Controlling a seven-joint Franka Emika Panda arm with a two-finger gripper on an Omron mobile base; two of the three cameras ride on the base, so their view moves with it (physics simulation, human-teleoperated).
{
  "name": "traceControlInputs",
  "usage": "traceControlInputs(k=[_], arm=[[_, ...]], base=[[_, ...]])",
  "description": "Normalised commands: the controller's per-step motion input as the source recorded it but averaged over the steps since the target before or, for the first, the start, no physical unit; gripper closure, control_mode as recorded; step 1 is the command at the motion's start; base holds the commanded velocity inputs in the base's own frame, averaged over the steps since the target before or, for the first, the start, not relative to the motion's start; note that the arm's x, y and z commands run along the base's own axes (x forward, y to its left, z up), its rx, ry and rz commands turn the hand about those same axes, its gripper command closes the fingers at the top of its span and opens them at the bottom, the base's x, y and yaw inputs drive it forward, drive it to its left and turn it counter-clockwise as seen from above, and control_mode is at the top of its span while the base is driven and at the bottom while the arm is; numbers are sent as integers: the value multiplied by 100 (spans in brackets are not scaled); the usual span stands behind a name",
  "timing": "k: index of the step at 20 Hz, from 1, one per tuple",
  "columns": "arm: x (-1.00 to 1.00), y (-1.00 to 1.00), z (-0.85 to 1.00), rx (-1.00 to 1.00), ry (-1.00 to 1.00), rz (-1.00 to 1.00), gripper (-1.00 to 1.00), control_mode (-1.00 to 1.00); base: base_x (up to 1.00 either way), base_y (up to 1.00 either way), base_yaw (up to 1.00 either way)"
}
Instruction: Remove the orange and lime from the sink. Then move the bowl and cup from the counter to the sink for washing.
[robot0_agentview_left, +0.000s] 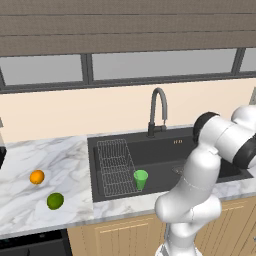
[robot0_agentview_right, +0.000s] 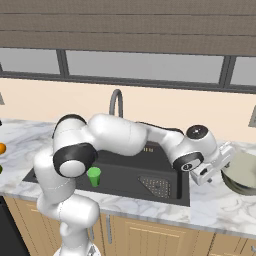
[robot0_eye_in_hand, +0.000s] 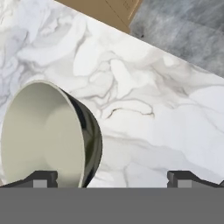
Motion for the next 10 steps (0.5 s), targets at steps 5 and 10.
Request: traceControlInputs(k=[5,10], arm=[[2,-14,-7,0,0,0,-100,-100],[3,-11,-7,0,0,0,-100,-100]], base=[[0,0,0],[0,0,0]])
